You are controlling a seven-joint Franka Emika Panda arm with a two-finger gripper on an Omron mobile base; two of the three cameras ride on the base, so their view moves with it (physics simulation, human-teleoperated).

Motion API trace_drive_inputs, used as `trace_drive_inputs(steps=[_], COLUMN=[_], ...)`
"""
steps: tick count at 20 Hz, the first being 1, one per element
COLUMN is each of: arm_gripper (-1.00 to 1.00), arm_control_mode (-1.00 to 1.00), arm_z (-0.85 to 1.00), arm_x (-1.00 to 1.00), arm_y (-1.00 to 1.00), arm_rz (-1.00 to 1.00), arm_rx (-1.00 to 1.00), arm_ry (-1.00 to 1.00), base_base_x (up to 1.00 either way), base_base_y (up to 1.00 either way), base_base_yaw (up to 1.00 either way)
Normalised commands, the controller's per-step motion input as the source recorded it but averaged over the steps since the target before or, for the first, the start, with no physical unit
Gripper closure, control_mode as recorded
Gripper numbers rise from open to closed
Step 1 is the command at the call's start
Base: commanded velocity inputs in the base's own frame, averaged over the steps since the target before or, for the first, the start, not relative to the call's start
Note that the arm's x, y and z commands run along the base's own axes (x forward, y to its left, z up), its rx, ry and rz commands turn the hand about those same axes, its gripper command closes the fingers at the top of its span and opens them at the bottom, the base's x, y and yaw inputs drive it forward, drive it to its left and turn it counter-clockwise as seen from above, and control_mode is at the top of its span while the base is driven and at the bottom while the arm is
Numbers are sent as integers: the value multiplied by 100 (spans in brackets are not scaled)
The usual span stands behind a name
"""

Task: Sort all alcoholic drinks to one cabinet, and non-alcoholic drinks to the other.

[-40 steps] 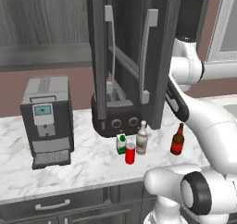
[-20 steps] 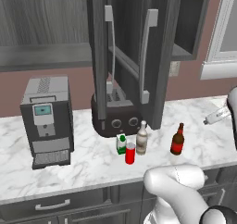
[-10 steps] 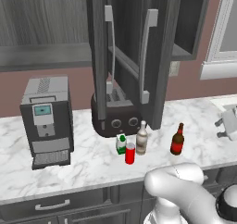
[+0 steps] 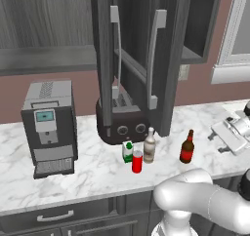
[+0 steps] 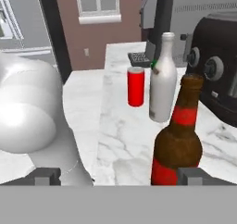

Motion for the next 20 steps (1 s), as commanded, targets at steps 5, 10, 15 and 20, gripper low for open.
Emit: trace_drive_inputs(steps=[5, 10, 15, 20], arm_gripper=[-100, -100, -100, -100], arm_control_mode=[-100, -100, -100, -100], arm_z=[-12, -19, -8, 0], arm_x=[-3, 0, 1, 6], arm_y=[21, 25, 53, 17], arm_rz=[9, -7, -29, -29], arm_rx=[15, 20, 16, 13], arm_ry=[5, 0, 0, 0], base_base_x=[0, 0, 0, 0], base_base_y=[0, 0, 0, 0], base_base_yaw=[0, 0, 0, 0])
